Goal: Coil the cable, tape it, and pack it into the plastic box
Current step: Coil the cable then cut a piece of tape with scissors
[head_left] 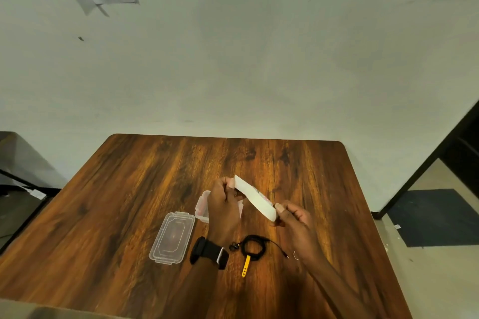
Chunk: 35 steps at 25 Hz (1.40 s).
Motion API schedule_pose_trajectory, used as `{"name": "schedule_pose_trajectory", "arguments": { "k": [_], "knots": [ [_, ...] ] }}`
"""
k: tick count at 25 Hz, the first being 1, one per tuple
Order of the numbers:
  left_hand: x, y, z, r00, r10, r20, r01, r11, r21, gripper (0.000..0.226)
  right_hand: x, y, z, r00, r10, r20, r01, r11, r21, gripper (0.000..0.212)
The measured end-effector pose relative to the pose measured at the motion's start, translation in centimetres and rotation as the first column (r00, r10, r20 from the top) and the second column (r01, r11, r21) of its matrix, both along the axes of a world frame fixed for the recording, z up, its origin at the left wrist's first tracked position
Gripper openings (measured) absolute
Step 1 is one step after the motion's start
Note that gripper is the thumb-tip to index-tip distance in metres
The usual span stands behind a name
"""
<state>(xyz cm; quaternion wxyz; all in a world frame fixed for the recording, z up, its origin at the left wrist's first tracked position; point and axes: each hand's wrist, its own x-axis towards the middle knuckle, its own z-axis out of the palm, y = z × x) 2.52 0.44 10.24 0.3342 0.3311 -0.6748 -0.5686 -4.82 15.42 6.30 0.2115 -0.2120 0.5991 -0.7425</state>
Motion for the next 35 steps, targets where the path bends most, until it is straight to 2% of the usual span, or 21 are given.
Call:
{"name": "schedule_pose_trajectory", "arguments": {
  "k": [2,3,6,7,9,11,13,14,15,16,17,18,19,20,22,23,25,30,32,34,35],
  "knots": [
    [0.0,-0.2,-0.1,1.0,0.0,0.018,-0.001,0.997,0.074,0.014,0.0,0.1,-0.6,0.989,-0.033,0.145,0.039,0.998,-0.044,0.025],
    [-0.1,-0.3,-0.1,0.999,-0.008,0.042,0.005,0.998,0.061,0.016,-0.1,0.2,-0.9,0.984,-0.029,0.178,0.037,0.998,-0.044,0.026],
    [-0.3,-0.6,-0.2,0.992,-0.048,0.12,0.053,0.998,-0.041,0.014,-0.9,0.5,-1.6,0.974,0.022,0.226,-0.016,0.999,-0.029,0.019],
    [-0.4,-0.7,-0.3,0.99,-0.061,0.123,0.065,0.998,-0.024,0.013,-1.3,0.6,-1.8,0.978,0.039,0.206,-0.037,0.999,-0.016,0.018],
    [-0.5,-0.6,-0.5,0.991,-0.094,0.09,0.083,0.989,0.12,0.018,-2.1,0.9,-1.9,0.987,0.056,0.15,-0.058,0.998,0.008,0.024],
    [-0.4,-0.4,-0.5,0.992,-0.119,0.039,0.105,0.96,0.26,0.024,-2.7,0.9,-1.9,0.978,0.058,0.198,-0.049,0.998,-0.048,0.027],
    [-0.5,-0.3,-0.7,0.992,-0.108,0.064,0.094,0.977,0.19,0.019,-3.5,1.5,-2.6,0.946,0.065,0.318,-0.028,0.992,-0.119,0.02],
    [-0.6,-0.4,-0.7,0.991,-0.096,0.095,0.087,0.992,0.09,0.014,-3.9,2.0,-3.5,0.934,0.04,0.355,-0.007,0.996,-0.094,0.018],
    [-0.5,-0.5,-0.5,0.989,-0.085,0.122,0.086,0.996,-0.006,0.01,-4.2,2.8,-4.7,0.941,-0.037,0.335,0.028,0.999,0.032,0.017],
    [-0.5,-0.7,-0.4,0.983,-0.078,0.163,0.095,0.991,-0.094,0.011,-4.4,3.6,-6.0,0.965,-0.139,0.222,0.078,0.961,0.266,0.014],
    [-0.5,-0.9,-0.4,0.974,-0.073,0.216,0.113,0.977,-0.181,0.013,-4.5,4.7,-7.7,0.981,-0.19,0.031,0.145,0.836,0.529,0.01],
    [-0.4,-1.1,-0.4,0.961,-0.064,0.269,0.136,0.957,-0.257,0.013,-4.3,5.6,-9.2,0.982,-0.136,-0.13,0.188,0.674,0.714,0.007],
    [-0.3,-1.4,-0.4,0.953,-0.052,0.3,0.149,0.938,-0.312,0.011,-3.9,6.3,-10.6,0.977,-0.052,-0.205,0.2,0.54,0.817,0.011],
    [-0.3,-1.6,-0.3,0.95,-0.044,0.31,0.153,0.929,-0.337,0.008,-3.4,6.6,-11.9,0.975,0.024,-0.222,0.19,0.432,0.882,0.025],
    [-0.3,-2.0,-0.1,0.949,-0.055,0.309,0.162,0.93,-0.331,0.007,-2.7,6.4,-14.1,0.963,0.121,-0.24,0.201,0.27,0.942,0.051],
    [-0.2,-2.2,-0.1,0.949,-0.073,0.305,0.171,0.935,-0.309,0.008,-2.4,5.9,-14.7,0.958,0.124,-0.257,0.222,0.242,0.945,0.055],
    [0.0,-2.5,0.2,0.947,-0.099,0.305,0.192,0.937,-0.292,0.012,-2.2,5.0,-15.1,0.953,0.117,-0.28,0.249,0.226,0.942,0.051],
    [0.7,-3.3,1.5,0.941,-0.075,0.329,0.233,0.849,-0.473,0.01,-2.6,4.2,-14.0,0.977,0.065,-0.204,0.188,0.198,0.962,0.038],
    [1.0,-3.3,2.4,0.944,-0.082,0.32,0.24,0.837,-0.492,0.01,-2.7,4.4,-13.6,0.984,0.074,-0.165,0.149,0.191,0.97,0.025],
    [1.3,-3.3,3.2,0.942,-0.125,0.313,0.277,0.817,-0.506,0.013,-2.8,4.7,-13.7,0.986,0.102,-0.135,0.11,0.219,0.969,0.016],
    [1.5,-3.3,3.7,0.938,-0.149,0.313,0.301,0.797,-0.523,0.017,-2.8,4.8,-14.0,0.992,0.078,-0.102,0.077,0.271,0.959,0.013]
  ]
}}
